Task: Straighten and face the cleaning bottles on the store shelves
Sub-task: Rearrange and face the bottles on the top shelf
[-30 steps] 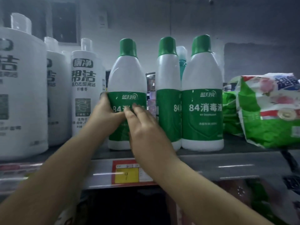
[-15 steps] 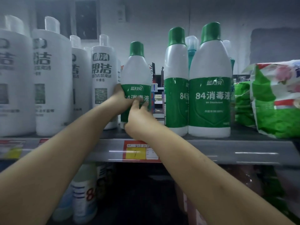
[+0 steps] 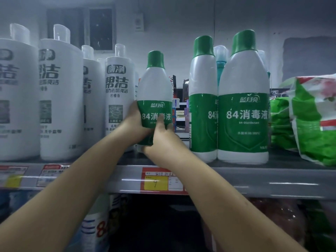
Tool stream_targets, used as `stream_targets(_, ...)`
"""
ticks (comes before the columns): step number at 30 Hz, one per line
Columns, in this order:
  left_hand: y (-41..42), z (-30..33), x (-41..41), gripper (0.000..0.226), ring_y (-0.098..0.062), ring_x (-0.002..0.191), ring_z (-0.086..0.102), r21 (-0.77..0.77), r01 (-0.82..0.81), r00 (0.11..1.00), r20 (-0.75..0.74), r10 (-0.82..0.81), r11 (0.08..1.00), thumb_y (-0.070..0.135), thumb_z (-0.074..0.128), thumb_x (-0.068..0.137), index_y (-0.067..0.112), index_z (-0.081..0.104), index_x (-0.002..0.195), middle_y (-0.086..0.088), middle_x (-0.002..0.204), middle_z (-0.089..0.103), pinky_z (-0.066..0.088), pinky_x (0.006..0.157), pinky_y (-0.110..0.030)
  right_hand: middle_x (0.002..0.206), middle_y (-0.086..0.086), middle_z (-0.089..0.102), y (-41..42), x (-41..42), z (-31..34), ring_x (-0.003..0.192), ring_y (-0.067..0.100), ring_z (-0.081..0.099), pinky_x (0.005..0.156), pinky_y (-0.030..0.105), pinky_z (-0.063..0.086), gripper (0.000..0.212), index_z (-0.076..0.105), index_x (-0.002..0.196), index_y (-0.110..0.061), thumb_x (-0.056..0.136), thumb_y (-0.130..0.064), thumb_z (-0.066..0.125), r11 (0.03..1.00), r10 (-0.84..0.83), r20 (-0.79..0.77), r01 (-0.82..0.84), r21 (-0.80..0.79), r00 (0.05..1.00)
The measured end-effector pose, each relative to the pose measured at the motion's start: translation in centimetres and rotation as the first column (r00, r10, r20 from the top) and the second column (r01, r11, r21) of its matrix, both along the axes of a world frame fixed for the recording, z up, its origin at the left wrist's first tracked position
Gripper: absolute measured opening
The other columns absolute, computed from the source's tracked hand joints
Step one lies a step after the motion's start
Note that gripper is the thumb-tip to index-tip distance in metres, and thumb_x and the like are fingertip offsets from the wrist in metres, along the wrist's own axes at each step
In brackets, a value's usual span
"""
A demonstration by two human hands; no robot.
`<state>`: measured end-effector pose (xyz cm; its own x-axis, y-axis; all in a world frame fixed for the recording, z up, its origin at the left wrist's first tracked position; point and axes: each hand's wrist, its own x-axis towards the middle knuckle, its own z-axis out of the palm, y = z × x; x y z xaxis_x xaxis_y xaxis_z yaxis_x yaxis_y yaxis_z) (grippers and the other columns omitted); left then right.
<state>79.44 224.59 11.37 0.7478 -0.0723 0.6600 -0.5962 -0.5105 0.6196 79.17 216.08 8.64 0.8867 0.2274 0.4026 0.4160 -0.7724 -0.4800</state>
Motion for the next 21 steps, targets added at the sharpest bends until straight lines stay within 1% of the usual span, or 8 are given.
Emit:
stream_targets(3,0.5,-0.2,1.1,0.039,0.010,0.049,0.053,0.000,-0.036,0.998,-0.044,0.036,0.999,0.002,0.064,0.082,0.024,0.034,0.070,0.008,0.071,0.046,0.041,0.044,-0.003,0.155,0.020,-0.004,-0.2,0.0,0.1,0.138,0.037,0.025,0.109,0.041,0.032,0.097,-0.018,0.146,-0.018,0.088,-0.032,0.059,1.000,-0.016,-0.007,0.016,-0.011,1.000)
stream_targets(5,1.1,-0.3,1.9,0.030,-0.001,0.065,0.050,0.015,-0.085,0.991,-0.099,0.086,0.996,0.011,0.067,0.080,0.016,0.039,0.085,0.008,0.078,0.048,0.040,0.052,-0.010,0.155,0.021,-0.005,-0.3,0.0,0.3,0.137,0.037,0.028,0.108,0.043,0.034,0.098,-0.019,0.146,-0.018,0.088,-0.033,0.058,0.999,-0.028,-0.034,0.027,-0.019,0.999)
stream_targets(7,1.5,-0.3,2.4,0.046,-0.015,0.083,0.053,0.073,-0.140,0.975,-0.162,0.150,0.988,0.017,0.071,0.077,0.008,0.040,0.109,-0.001,0.096,0.056,0.042,0.069,-0.021,0.155,0.022,-0.005,-0.4,0.0,0.4,0.135,0.038,0.030,0.107,0.045,0.036,0.099,-0.020,0.145,-0.017,0.088,-0.034,0.058,0.999,-0.030,-0.064,0.028,-0.032,0.998)
stream_targets(9,1.8,-0.3,2.6,0.059,-0.023,0.095,0.056,0.184,-0.187,0.954,-0.200,0.223,0.965,0.014,0.073,0.074,0.003,0.040,0.121,-0.009,0.112,0.058,0.043,0.076,-0.028,0.155,0.022,-0.007,-0.3,0.1,0.6,0.135,0.038,0.031,0.107,0.046,0.036,0.101,-0.023,0.145,-0.017,0.088,-0.035,0.058,0.999,-0.032,-0.103,0.028,-0.047,0.994)
stream_targets(11,2.0,-0.4,2.4,0.050,-0.020,0.092,0.054,0.243,-0.170,0.943,-0.241,0.229,0.955,0.008,0.072,0.071,0.003,0.042,0.111,-0.004,0.101,0.059,0.041,0.075,-0.027,0.155,0.023,-0.009,-0.2,0.2,0.8,0.135,0.038,0.031,0.107,0.046,0.035,0.103,-0.026,0.143,-0.019,0.087,-0.036,0.059,0.998,-0.039,-0.146,0.031,-0.055,0.989)
stream_targets(13,2.1,-0.6,2.0,0.039,-0.015,0.086,0.049,0.284,-0.156,0.940,-0.252,0.230,0.946,0.003,0.068,0.075,0.011,0.038,0.099,0.005,0.083,0.051,0.038,0.076,-0.026,0.155,0.024,-0.004,-0.1,0.2,1.0,0.133,0.039,0.034,0.106,0.045,0.037,0.105,-0.027,0.142,-0.019,0.087,-0.035,0.061,0.998,-0.043,-0.177,0.034,-0.054,0.983)
stream_targets(16,2.0,-0.8,1.5,0.037,-0.012,0.077,0.047,0.278,-0.137,0.952,-0.229,0.204,0.951,0.003,0.066,0.077,0.015,0.038,0.099,0.007,0.079,0.049,0.037,0.075,-0.027,0.153,0.025,0.008,0.0,0.3,1.0,0.132,0.039,0.036,0.104,0.044,0.038,0.108,-0.028,0.142,-0.018,0.086,-0.037,0.062,0.998,-0.047,-0.202,0.039,-0.042,0.978)
stream_targets(21,1.5,-0.9,1.2,0.031,-0.020,0.088,0.050,0.231,-0.114,0.969,-0.189,0.159,0.966,0.002,0.063,0.079,0.017,0.043,0.097,0.002,0.078,0.051,0.039,0.077,-0.027,0.155,0.021,0.007,-0.3,0.2,1.3,0.138,0.035,0.026,0.110,0.040,0.029,0.107,-0.028,0.142,-0.013,0.087,-0.035,0.061,0.998,-0.014,-0.253,0.028,0.052,0.967)
